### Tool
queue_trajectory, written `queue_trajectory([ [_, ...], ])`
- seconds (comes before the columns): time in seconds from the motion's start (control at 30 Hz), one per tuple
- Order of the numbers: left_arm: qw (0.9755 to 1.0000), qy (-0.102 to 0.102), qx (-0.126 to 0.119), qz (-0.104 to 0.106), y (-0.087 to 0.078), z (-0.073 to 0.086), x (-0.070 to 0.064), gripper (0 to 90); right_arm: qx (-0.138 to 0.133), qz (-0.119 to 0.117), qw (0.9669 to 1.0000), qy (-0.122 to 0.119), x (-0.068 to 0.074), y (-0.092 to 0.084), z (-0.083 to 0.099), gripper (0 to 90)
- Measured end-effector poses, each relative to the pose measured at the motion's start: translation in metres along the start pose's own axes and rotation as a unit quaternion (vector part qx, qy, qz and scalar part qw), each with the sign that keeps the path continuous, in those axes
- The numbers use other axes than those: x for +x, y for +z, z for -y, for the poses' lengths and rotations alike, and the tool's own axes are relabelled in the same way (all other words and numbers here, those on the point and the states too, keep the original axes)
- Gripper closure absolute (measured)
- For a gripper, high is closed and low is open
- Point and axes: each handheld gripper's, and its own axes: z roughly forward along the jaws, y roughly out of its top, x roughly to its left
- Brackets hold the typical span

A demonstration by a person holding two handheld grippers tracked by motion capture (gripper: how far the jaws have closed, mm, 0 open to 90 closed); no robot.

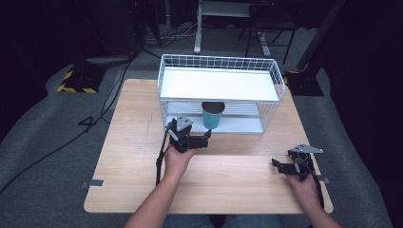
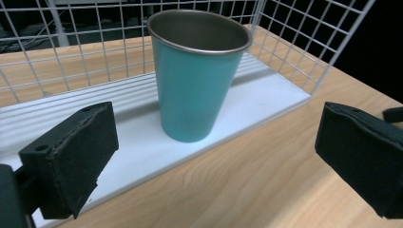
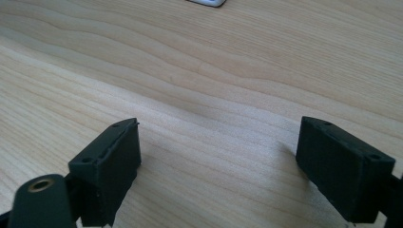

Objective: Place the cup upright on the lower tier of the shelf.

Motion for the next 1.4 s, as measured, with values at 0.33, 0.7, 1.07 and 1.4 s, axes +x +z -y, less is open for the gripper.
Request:
queue_trajectory([
  [0.33, 0.9998, 0.007, -0.003, 0.017, -0.036, 0.006, 0.001, 3.8, 0.001, -0.005, 1.0000, -0.001, 0.001, 0.000, 0.000, 15.4],
  [0.7, 0.9999, 0.007, -0.009, 0.006, -0.076, 0.016, 0.016, 5.0, 0.001, -0.008, 1.0000, -0.003, 0.002, 0.000, 0.000, 15.4],
  [1.07, 0.9996, 0.024, 0.013, 0.011, -0.104, 0.032, 0.024, 5.8, 0.001, -0.008, 1.0000, -0.004, 0.002, 0.000, 0.000, 15.5],
  [1.4, 0.9991, 0.020, 0.034, 0.013, -0.128, 0.058, 0.036, 6.4, 0.001, -0.008, 1.0000, -0.004, 0.002, 0.000, 0.000, 15.5],
])
